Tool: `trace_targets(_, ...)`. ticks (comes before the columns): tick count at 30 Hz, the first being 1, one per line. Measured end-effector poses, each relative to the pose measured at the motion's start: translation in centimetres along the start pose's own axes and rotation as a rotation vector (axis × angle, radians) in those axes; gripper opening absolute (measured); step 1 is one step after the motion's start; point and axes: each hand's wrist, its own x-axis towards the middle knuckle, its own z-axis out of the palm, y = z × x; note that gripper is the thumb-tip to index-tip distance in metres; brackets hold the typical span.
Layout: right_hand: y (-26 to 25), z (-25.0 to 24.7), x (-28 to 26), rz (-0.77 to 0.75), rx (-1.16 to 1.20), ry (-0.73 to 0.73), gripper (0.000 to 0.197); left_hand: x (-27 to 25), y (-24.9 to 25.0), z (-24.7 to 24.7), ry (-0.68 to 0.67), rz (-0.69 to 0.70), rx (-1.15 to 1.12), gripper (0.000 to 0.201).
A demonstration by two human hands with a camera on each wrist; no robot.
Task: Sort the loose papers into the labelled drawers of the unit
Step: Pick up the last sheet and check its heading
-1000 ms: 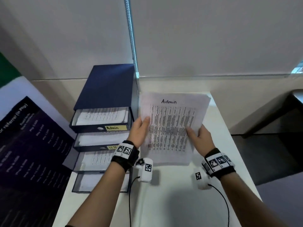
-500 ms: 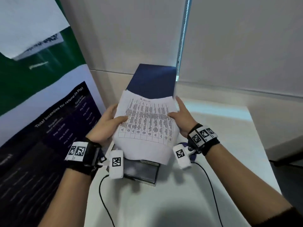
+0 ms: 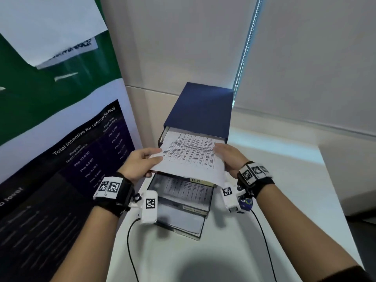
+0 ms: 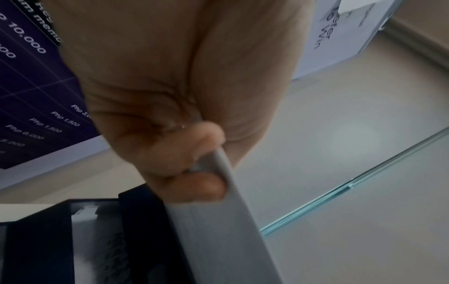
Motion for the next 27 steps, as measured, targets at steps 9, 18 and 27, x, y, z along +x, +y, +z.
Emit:
trace_targets(9,-0.1,-2.4,0.2,0.043,-0.018,-0.154,0.027,7.3,-0.5,4.0,0.287,0.212,0.403,0.036)
trace_targets(18,-2.0,0.0,5.9,-0.031,-0.23,0.049,0.001,11.3,-1.8,7.1,-0.012,0.364,1.337,0.061)
trace_targets(27,-3.4,-0.2,6.8,-0.327,-1.07,0.063,0.038,9.6,-4.7,5.7,0.346,0.541,0.895,0.039)
